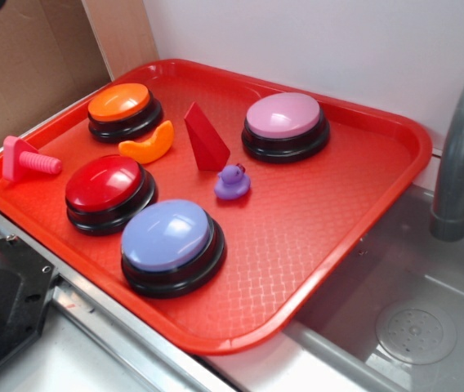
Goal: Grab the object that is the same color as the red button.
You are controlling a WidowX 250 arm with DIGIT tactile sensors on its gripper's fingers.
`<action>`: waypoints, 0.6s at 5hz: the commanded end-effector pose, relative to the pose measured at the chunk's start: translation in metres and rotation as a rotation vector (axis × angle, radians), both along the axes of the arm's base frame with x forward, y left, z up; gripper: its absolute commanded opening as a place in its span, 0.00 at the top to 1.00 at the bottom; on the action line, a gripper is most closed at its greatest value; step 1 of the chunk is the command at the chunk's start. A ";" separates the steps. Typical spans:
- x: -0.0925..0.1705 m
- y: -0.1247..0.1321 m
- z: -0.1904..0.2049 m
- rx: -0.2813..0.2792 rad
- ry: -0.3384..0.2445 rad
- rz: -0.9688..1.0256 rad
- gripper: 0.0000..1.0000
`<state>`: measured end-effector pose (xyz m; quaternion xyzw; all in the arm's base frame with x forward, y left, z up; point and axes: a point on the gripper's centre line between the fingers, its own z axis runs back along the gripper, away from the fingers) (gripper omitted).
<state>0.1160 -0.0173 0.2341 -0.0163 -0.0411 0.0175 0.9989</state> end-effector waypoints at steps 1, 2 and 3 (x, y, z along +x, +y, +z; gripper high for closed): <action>0.000 0.000 0.000 0.000 0.000 0.000 0.00; 0.028 0.005 -0.017 0.016 -0.020 0.076 0.00; 0.056 0.012 -0.038 -0.004 -0.018 0.168 0.00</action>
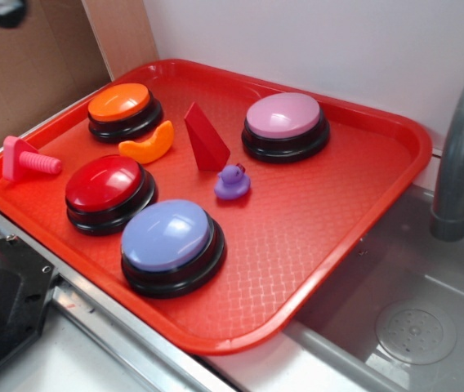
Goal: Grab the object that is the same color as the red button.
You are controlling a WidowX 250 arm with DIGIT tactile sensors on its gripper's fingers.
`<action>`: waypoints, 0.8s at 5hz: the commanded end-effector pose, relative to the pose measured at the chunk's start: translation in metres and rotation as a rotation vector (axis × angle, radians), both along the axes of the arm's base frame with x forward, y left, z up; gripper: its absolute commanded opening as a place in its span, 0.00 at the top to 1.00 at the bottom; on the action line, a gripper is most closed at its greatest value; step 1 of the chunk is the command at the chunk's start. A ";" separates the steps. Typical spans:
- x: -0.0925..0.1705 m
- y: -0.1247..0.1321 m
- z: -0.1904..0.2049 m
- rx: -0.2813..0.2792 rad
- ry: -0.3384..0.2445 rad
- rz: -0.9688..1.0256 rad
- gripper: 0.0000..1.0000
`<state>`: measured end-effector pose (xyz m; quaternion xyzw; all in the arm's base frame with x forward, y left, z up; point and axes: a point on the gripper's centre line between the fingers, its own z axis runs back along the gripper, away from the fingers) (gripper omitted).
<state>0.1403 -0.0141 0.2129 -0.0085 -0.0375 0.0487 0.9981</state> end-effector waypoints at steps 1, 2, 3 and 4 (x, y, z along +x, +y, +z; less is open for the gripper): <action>0.064 0.008 -0.041 0.009 -0.083 0.211 0.00; 0.093 0.007 -0.067 0.070 -0.111 0.310 0.00; 0.115 0.008 -0.095 0.038 -0.129 0.416 0.00; 0.127 0.012 -0.120 -0.036 -0.127 0.486 0.00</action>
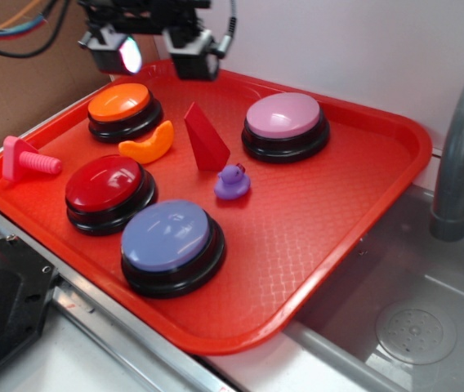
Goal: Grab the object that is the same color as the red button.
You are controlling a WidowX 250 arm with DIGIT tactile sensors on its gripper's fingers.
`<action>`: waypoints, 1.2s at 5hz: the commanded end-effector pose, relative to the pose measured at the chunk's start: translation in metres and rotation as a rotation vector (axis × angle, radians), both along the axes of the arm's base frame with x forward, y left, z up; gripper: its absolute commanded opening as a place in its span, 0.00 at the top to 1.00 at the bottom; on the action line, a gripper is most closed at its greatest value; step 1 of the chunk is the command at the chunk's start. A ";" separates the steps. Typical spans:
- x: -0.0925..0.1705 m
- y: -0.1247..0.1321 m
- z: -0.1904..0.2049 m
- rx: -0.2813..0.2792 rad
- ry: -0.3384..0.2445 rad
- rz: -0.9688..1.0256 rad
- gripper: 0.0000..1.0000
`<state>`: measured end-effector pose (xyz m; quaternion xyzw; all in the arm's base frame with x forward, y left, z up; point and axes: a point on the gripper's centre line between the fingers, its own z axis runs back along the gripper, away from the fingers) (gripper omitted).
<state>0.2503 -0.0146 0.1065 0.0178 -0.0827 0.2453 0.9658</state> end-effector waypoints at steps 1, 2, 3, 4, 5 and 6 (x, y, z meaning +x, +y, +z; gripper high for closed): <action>0.020 0.017 -0.032 -0.091 -0.050 0.105 0.00; 0.018 0.018 -0.042 -0.129 -0.068 0.113 0.00; 0.016 0.013 -0.047 -0.138 -0.066 0.097 1.00; 0.017 0.011 -0.051 -0.141 -0.064 0.093 1.00; 0.018 0.012 -0.056 -0.153 -0.066 0.075 1.00; 0.020 0.012 -0.057 -0.109 -0.053 0.076 1.00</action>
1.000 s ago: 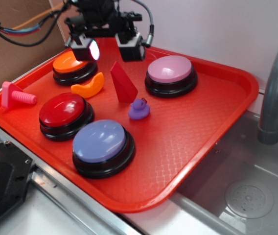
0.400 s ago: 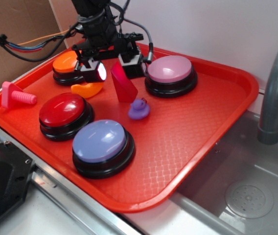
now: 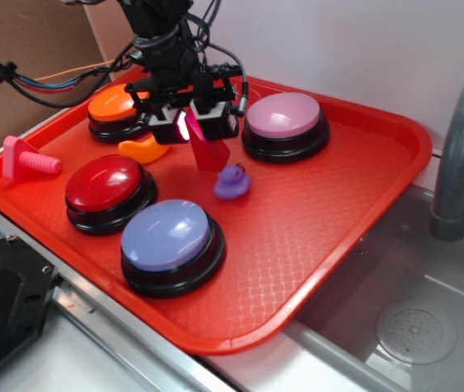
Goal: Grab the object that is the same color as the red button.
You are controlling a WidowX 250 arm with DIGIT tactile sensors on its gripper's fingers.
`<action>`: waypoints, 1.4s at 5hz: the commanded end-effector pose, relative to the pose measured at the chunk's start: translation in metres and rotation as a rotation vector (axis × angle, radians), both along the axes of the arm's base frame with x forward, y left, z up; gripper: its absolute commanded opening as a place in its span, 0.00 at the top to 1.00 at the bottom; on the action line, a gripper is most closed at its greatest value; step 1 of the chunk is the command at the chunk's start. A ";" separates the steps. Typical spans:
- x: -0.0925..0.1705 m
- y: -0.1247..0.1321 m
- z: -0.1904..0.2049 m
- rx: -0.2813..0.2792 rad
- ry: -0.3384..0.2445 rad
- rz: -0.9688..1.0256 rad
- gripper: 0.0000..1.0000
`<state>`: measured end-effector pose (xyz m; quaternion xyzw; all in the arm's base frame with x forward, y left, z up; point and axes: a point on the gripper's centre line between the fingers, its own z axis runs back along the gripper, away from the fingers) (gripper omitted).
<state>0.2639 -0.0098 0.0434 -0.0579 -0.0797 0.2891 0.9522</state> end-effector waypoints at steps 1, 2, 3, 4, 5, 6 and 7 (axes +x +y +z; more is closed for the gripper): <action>0.006 0.004 0.027 0.105 -0.006 -0.138 1.00; 0.003 0.006 0.062 0.130 0.056 -0.346 1.00; -0.004 0.003 0.091 0.139 0.088 -0.445 1.00; -0.019 -0.001 0.119 0.118 0.036 -0.532 1.00; -0.028 -0.006 0.132 0.148 -0.008 -0.616 1.00; -0.024 -0.012 0.130 0.221 0.017 -0.665 1.00; -0.022 -0.007 0.134 0.272 0.103 -0.644 0.60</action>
